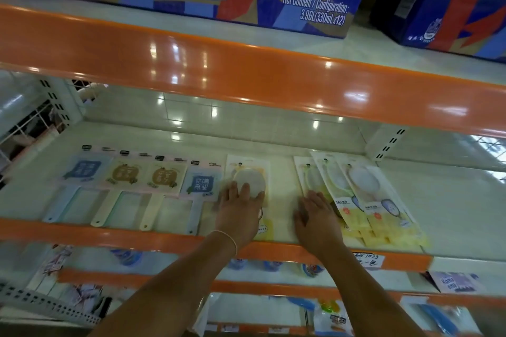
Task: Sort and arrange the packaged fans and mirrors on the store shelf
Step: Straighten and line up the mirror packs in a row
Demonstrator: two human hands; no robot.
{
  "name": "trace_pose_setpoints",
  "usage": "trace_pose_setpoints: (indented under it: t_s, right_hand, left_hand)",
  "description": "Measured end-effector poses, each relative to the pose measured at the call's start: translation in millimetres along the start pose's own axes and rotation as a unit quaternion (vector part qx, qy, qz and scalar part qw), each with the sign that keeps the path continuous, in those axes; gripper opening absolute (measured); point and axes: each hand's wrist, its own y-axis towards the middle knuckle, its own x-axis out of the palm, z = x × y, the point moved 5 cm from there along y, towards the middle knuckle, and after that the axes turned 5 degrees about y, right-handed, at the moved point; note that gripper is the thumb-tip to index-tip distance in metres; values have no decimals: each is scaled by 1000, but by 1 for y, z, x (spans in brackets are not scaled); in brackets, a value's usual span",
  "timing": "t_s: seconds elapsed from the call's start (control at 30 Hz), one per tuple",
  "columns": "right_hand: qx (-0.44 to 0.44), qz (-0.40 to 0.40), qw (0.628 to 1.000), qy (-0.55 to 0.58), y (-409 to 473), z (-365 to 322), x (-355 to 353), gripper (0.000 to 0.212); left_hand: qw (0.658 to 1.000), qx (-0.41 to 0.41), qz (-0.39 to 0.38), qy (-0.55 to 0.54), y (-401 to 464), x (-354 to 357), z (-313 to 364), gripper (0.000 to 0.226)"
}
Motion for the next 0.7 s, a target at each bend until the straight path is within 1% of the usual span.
trace_pose_setpoints:
  t_s: [0.17, 0.27, 0.3, 0.37, 0.43, 0.47, 0.5, 0.57, 0.6, 0.63, 0.7]
  right_hand:
    - [-8, -5, 1000, -8, 1, 0, 2, 47]
    - [-32, 23, 999, 19, 2, -4, -1, 44]
    - [-39, 47, 997, 46, 2, -6, -6, 41]
    - [-62, 132, 985, 96, 2, -11, -22, 31]
    - [-74, 220, 967, 100, 5, -6, -40, 24]
    - [-60, 236, 966, 92, 9, 2, -49, 25]
    - [-18, 226, 971, 83, 15, 13, -54, 30]
    - [110, 162, 980, 39, 25, 42, -58, 44]
    - [162, 126, 979, 9, 28, 56, -58, 50]
    - [197, 98, 975, -13, 29, 66, -58, 54]
    - [233, 77, 969, -19, 29, 79, -58, 56]
  left_hand:
    - [1000, 2, 7, 5, 2, 2, 0, 63]
    - [1000, 4, 4, 0, 2, 1, -2, 63]
    - [1000, 6, 1, 1, 2, 1, -2, 62]
    - [1000, 8, -4, 5, 2, 0, -1, 62]
    - [1000, 8, -8, 10, 2, -1, -1, 62]
    - [1000, 8, -9, 13, 2, -1, -1, 62]
    - [1000, 8, -8, 16, 2, -2, 0, 61]
    - [1000, 12, -8, 28, 3, -4, 1, 60]
    - [999, 15, -6, 32, 5, -4, 3, 60]
    - [999, 17, -4, 31, 6, -4, 5, 61]
    - [1000, 21, 4, 13, 10, -6, 11, 66]
